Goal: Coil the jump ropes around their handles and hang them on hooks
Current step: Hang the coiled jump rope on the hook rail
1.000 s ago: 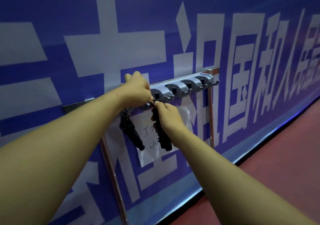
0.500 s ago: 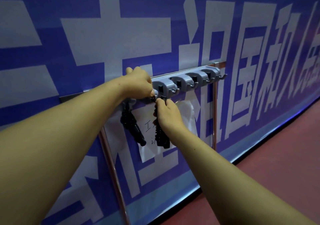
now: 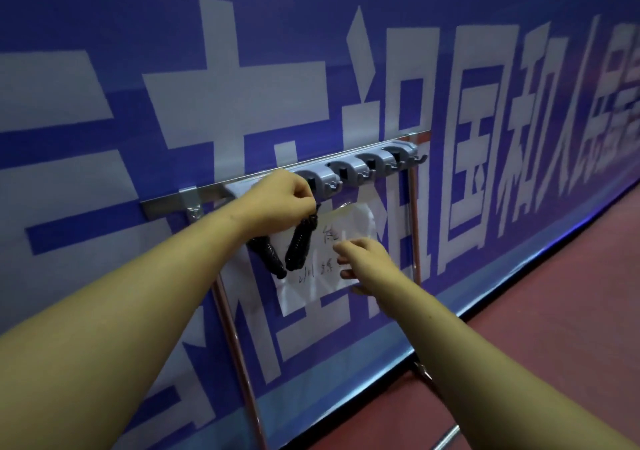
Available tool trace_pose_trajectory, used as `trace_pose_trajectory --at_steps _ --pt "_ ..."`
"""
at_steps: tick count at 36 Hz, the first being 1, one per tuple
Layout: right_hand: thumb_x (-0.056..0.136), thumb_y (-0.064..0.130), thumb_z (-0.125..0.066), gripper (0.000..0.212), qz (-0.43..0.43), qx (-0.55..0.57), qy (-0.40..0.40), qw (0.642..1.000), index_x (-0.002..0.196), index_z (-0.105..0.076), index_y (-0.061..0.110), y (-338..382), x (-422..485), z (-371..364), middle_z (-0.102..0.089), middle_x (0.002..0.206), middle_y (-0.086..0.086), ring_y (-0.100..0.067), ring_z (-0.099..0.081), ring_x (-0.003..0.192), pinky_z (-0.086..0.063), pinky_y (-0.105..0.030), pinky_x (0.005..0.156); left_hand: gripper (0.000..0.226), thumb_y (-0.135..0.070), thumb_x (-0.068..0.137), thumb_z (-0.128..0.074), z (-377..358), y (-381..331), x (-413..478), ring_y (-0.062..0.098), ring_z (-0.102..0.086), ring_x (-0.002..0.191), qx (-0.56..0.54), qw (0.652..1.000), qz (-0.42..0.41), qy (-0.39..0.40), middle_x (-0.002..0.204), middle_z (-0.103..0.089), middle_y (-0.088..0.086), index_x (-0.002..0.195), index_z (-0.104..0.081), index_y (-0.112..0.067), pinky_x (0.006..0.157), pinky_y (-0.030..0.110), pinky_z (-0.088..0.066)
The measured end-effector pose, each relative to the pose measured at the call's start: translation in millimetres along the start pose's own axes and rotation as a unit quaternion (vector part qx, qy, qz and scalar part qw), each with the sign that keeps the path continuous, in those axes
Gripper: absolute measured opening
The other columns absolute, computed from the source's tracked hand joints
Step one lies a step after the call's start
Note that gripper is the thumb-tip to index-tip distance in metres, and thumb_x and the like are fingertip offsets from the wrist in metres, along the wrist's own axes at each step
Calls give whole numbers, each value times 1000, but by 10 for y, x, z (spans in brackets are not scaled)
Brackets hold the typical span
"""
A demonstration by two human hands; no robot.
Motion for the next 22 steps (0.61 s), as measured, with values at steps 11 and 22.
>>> trace_pose_trajectory --at_steps 11,22 --pt "90 20 -58 18 -57 -55 -128 989 73 -62 16 -1041 -990 1677 -74 93 -25 -23 -60 69 -43 -26 57 25 -4 95 -49 -2126 -1297 -414 20 -67 55 -63 982 -79 161 69 -73 10 75 -64 -8 52 23 -47" --pt "92 11 -51 8 -281 -26 -321 904 90 -57 16 -3907 -2733 3921 -64 81 -10 -21 -48 69 -33 -26 58 31 -20 104 -48 -5641 -2614 -1261 7 -65 50 -84 891 -153 420 68 -72 1 78 -62 -11 51 19 -43"
Point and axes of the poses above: each hand's wrist, its own x-axis towards the middle knuckle, its own z-axis out of the back of the hand, y = z × x, the point moved 7 cm from there along x, towards the middle knuckle
